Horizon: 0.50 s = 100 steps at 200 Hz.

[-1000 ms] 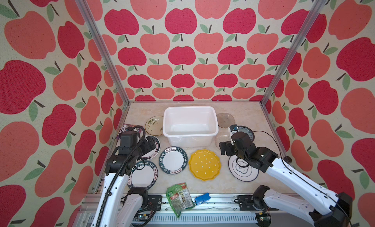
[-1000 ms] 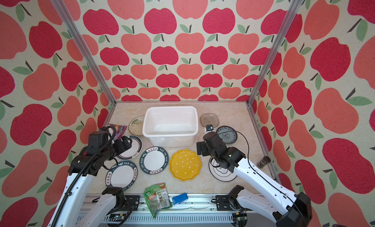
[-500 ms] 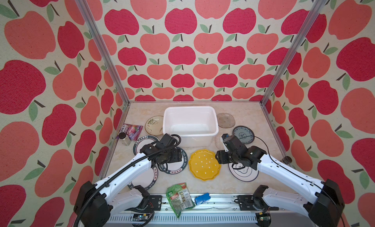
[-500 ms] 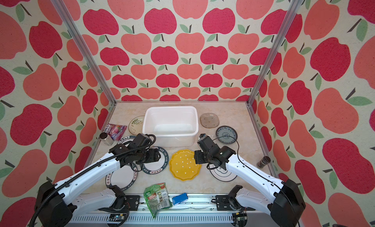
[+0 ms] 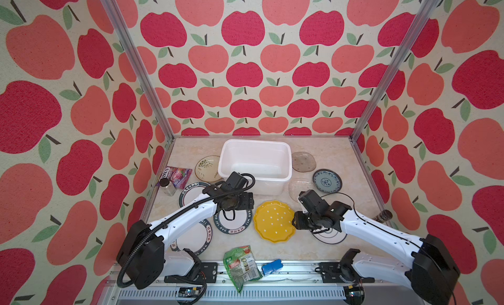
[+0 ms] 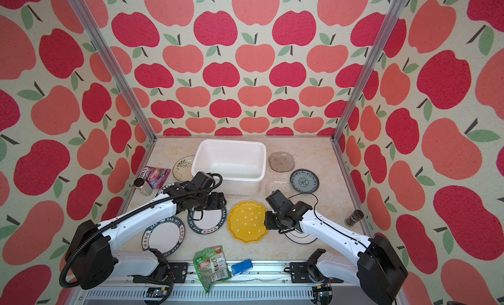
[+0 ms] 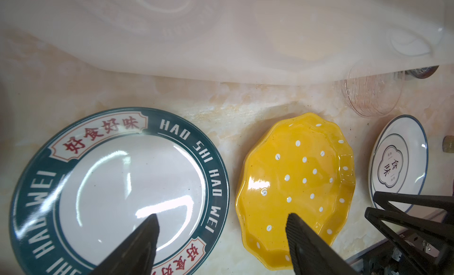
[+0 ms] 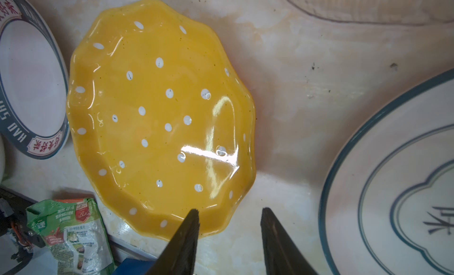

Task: Place the plates into the plastic bin on the countertop
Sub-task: Rotate the plastic bin at the top-center of the table.

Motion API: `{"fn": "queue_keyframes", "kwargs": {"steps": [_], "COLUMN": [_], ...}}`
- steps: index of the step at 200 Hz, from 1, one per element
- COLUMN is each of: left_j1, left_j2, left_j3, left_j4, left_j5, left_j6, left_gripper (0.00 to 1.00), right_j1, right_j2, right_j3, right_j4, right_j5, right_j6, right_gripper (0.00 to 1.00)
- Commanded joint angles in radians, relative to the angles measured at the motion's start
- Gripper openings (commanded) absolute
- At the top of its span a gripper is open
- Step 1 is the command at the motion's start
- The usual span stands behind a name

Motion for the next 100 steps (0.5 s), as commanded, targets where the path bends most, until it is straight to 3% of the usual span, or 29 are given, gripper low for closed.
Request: {"fn": "queue_keyframes", "kwargs": {"steps": [1,38,77,100], "left_j1": [-0.033,-0.098,-0.102,-0.102], "left_j2": [-0.027,-0.082,-0.107,-0.101], "left_j3": [-0.012,-0.075,-0.097,-0.093], "left_j4": [0.018,0.063,0.066,0.068], "left_j5": [0.005,0.009,-0.015,-0.017], "left_j6": [0.012,-0.005,0.000,0.010], "left_gripper": [0.84,0.84,0.85,0.85], "right_j1": [-0.004,-0.006,-0.008,-0.010], "right_j2": [0.017,0.050,0.101,0.121], "right_j3": [-0.034,-0.065,-0.100,-0.120], "right_j4": [0.039,0.120,0.209,0.251], "right_j5": [-0.026,-0.018,-0.017,-0.013], "right_j6": [0.044,0.092,0.143,0.169], "right_gripper": [0.45,0.45,0.44,0.32]}}
